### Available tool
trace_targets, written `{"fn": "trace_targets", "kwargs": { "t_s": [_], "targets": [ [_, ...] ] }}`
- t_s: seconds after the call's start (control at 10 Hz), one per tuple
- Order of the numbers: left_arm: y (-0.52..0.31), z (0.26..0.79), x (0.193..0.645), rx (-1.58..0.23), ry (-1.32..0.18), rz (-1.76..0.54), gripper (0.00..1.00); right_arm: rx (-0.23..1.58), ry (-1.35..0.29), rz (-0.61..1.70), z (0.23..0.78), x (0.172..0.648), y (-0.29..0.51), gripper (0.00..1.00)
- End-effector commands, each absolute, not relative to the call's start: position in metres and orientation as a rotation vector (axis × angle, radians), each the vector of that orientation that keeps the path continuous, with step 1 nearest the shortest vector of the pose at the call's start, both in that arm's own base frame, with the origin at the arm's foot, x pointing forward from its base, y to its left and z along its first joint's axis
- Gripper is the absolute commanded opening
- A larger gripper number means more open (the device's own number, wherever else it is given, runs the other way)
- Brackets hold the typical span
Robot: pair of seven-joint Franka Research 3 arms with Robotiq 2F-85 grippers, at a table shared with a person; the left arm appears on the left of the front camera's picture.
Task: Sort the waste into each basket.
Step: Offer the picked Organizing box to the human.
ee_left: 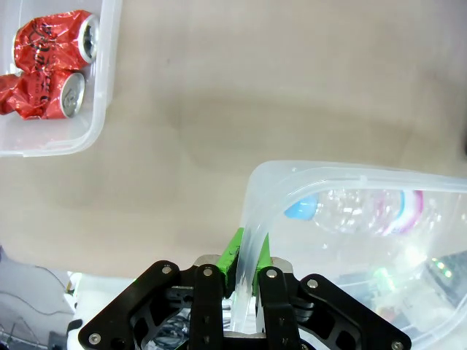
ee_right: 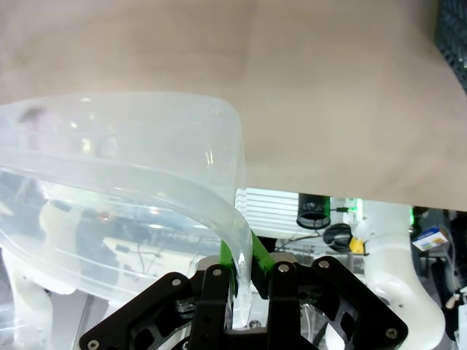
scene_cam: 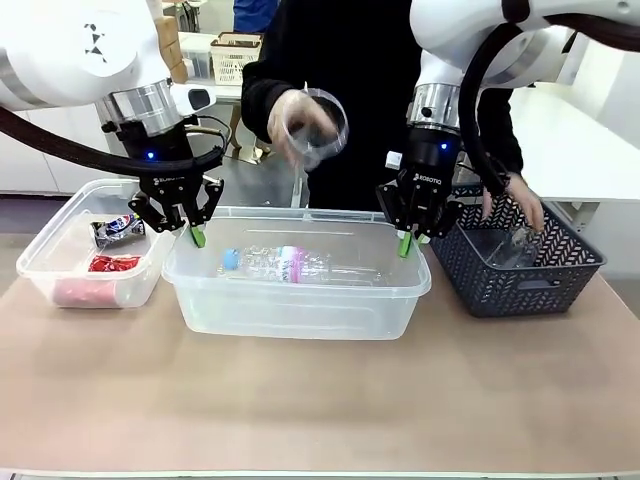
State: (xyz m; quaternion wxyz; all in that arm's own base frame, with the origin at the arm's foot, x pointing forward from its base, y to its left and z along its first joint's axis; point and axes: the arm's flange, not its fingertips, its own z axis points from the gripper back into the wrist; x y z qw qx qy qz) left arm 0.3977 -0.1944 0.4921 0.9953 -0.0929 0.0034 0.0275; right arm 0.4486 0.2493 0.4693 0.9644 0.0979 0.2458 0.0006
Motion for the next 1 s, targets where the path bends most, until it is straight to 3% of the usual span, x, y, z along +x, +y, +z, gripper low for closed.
{"fn": "trace_targets", "kwargs": {
  "t_s": [0.0,0.9],
  "targets": [
    [-0.1931,0.4986,0.3978,-0.206,0.002,0.075,0.0,0.2,0.494,0.007,0.468,0.4426,0.2462,0.0],
    [-0.1931,0.4986,0.3978,-0.206,0.002,0.075,0.0,0.2,0.494,0.007,0.468,0.4426,0.2462,0.0]
  ]
}}
